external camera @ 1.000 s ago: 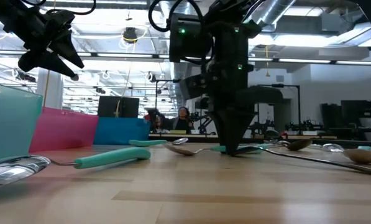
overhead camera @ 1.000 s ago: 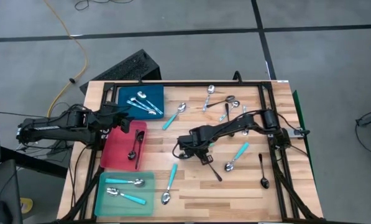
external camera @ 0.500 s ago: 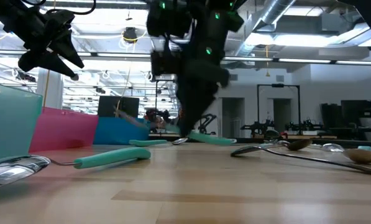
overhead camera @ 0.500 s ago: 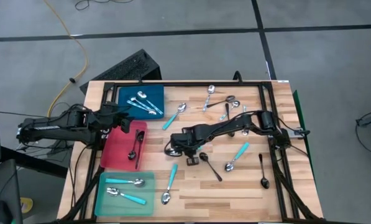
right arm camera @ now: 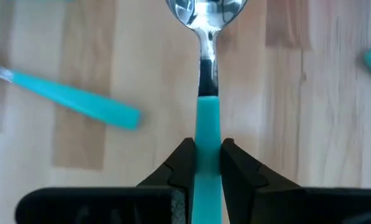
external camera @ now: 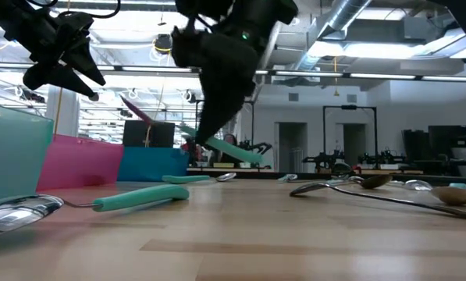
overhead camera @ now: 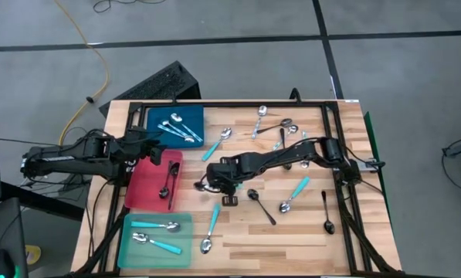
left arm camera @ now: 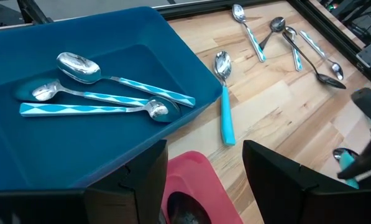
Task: Sort silverware by color (type)
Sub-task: Put the light blue spoon into the light blue bin
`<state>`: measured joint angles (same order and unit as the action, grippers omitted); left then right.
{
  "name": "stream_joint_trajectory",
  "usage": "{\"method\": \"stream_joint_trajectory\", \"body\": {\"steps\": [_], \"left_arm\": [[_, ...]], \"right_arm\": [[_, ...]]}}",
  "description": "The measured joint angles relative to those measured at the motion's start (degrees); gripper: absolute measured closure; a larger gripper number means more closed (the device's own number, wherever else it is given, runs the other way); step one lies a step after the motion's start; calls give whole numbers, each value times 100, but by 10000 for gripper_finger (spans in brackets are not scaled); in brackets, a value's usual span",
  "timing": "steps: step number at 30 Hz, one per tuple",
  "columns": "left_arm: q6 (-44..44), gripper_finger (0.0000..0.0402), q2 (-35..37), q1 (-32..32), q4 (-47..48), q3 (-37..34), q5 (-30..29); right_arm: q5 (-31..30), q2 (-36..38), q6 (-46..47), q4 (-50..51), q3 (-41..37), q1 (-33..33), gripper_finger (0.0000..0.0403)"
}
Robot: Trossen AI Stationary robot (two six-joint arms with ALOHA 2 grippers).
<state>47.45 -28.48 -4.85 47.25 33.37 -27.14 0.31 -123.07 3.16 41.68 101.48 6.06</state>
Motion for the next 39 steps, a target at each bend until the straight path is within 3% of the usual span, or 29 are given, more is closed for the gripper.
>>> {"method": "stream_joint_trajectory", "body": {"steps": [5, 30, 39], "left_arm": [[-5, 207, 0, 1, 1, 0, 5], [-114, 207, 1, 0, 1, 0, 42], [-108, 207, -1, 0, -1, 1, 159]], "right_arm": [[306, 2, 237, -480, 126, -3, 325], [299, 13, 1600, -3728, 150, -162, 325], [575, -74, 1032, -5438, 157, 288, 325]]}}
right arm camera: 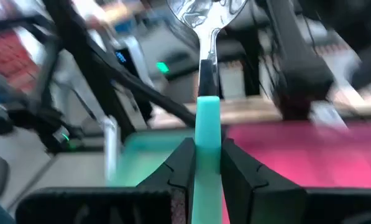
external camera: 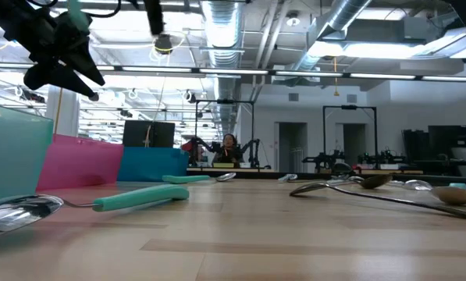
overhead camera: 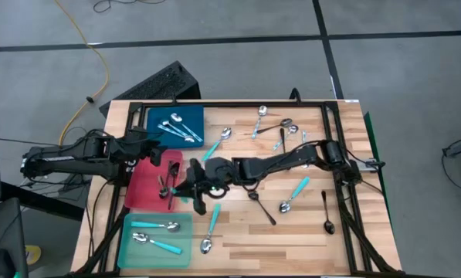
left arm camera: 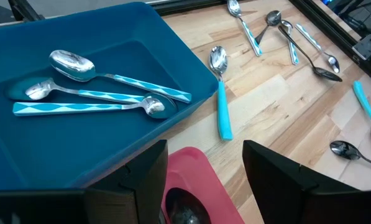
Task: Sort silverware by color (type)
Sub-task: Put the light blue spoon into the light blue bin
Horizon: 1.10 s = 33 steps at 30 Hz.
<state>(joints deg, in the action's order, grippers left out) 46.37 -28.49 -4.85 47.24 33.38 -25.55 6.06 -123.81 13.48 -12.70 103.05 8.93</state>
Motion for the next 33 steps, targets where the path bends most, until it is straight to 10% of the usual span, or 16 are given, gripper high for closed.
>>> {"method": "stream_joint_trajectory", "body": {"steps": [13, 33], "left_arm": [[-327, 207, 2, 1, -24, -1, 235], [-451, 207, -2, 1, 0, -1, 590]], "right_arm": [[226, -1355, 1537, -2097, 684, 371, 325], [133, -2367, 1357, 663, 2675, 975, 325]]}}
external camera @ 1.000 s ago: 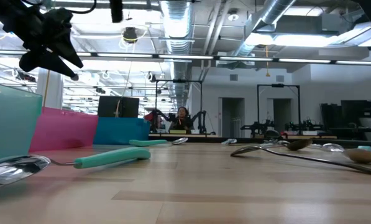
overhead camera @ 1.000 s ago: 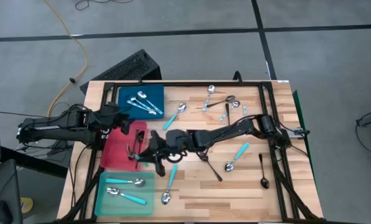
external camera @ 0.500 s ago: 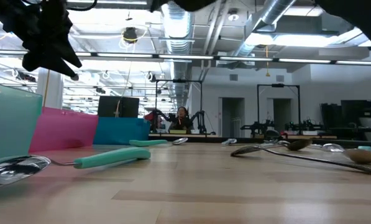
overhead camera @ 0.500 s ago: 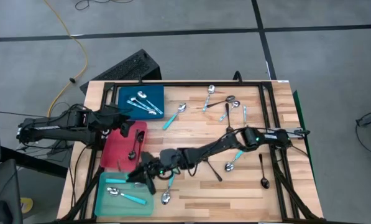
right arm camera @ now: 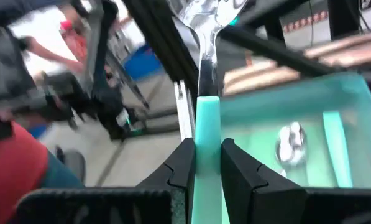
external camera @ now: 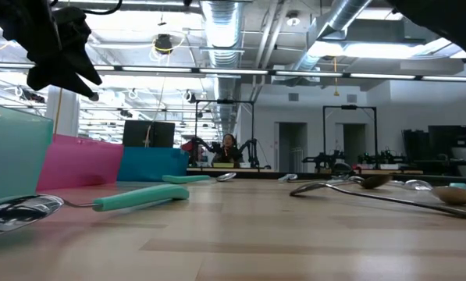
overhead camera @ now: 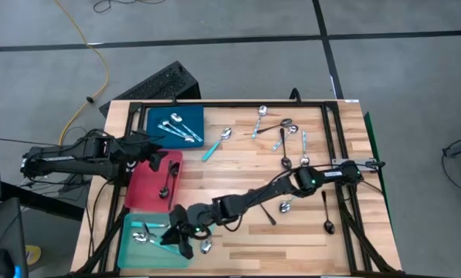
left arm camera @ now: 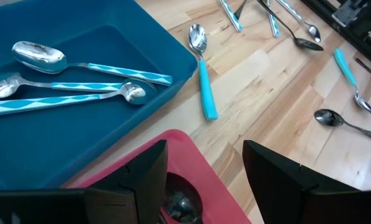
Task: Sort silverware by color (type)
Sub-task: Put the light blue spoon into the light blue bin
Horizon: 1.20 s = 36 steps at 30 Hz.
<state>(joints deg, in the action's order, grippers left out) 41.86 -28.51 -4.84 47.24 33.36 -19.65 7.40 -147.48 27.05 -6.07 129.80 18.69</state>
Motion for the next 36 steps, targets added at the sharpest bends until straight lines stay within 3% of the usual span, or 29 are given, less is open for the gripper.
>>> {"method": "stream_joint_trajectory", "body": {"steps": [9, 25, 36], "left_arm": [[287, 207, 2, 0, 3, 2, 40], [490, 207, 2, 0, 7, 1, 191], [481, 207, 4, 0, 22, 0, 191]], "right_arm": [[-514, -4, -619, 533, 0, 127, 325], [-1078, -2, -790, 777, -4, 86, 325], [-1278, -302, -538, 242, -2, -4, 325]]}}
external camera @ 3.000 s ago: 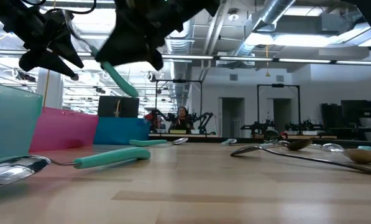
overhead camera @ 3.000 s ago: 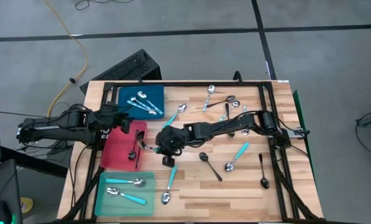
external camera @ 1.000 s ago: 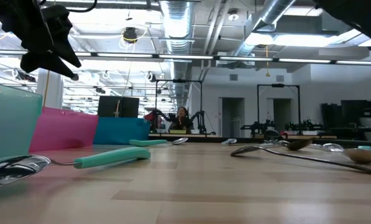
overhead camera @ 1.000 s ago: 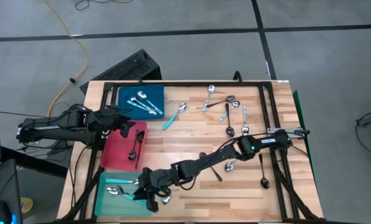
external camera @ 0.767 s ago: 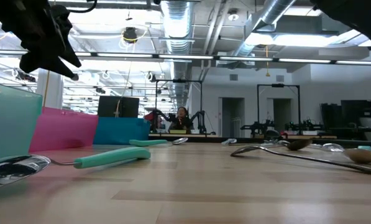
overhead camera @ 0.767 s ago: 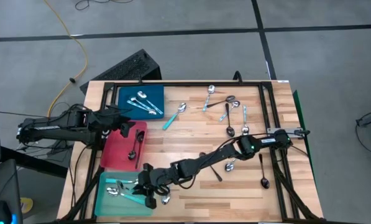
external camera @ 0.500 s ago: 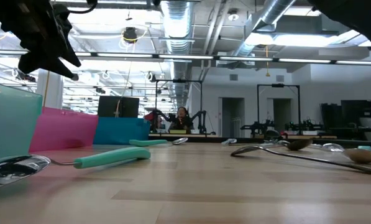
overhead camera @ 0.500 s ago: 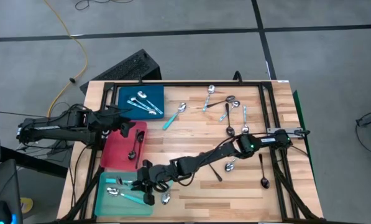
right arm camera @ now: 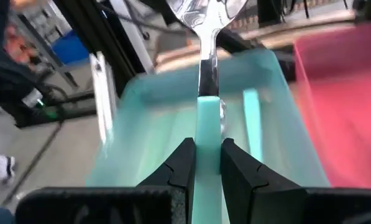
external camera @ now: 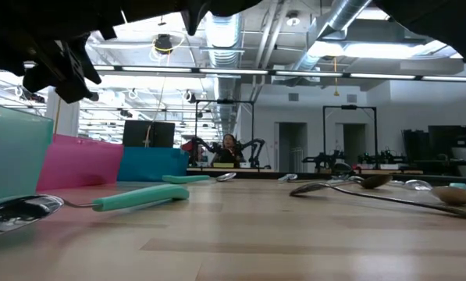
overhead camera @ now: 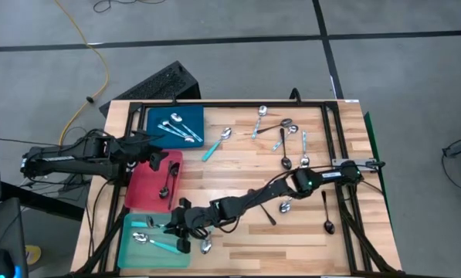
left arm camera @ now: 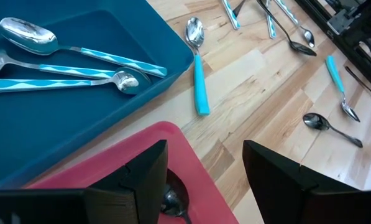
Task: Sort silverware by color (type)
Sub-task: Put the light blue spoon into the light blue bin
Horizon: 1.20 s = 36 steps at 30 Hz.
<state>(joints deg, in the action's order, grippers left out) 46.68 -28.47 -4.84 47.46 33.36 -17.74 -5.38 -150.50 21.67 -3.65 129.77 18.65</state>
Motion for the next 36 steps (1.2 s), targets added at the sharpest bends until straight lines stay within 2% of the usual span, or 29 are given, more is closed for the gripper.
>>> {"method": "stream_joint_trajectory", "body": {"steps": [8, 15, 36], "left_arm": [[-4, 207, -1, -1, 12, 1, -26], [-9, 207, -1, -2, 22, 0, -55], [2, 207, 0, -2, 22, 2, -92]], "right_arm": [[-33, 44, 35, 48, 2, -42, 325], [2, 17, 29, 567, 2, -54, 325], [100, 17, -374, 718, 2, -82, 316]]}}
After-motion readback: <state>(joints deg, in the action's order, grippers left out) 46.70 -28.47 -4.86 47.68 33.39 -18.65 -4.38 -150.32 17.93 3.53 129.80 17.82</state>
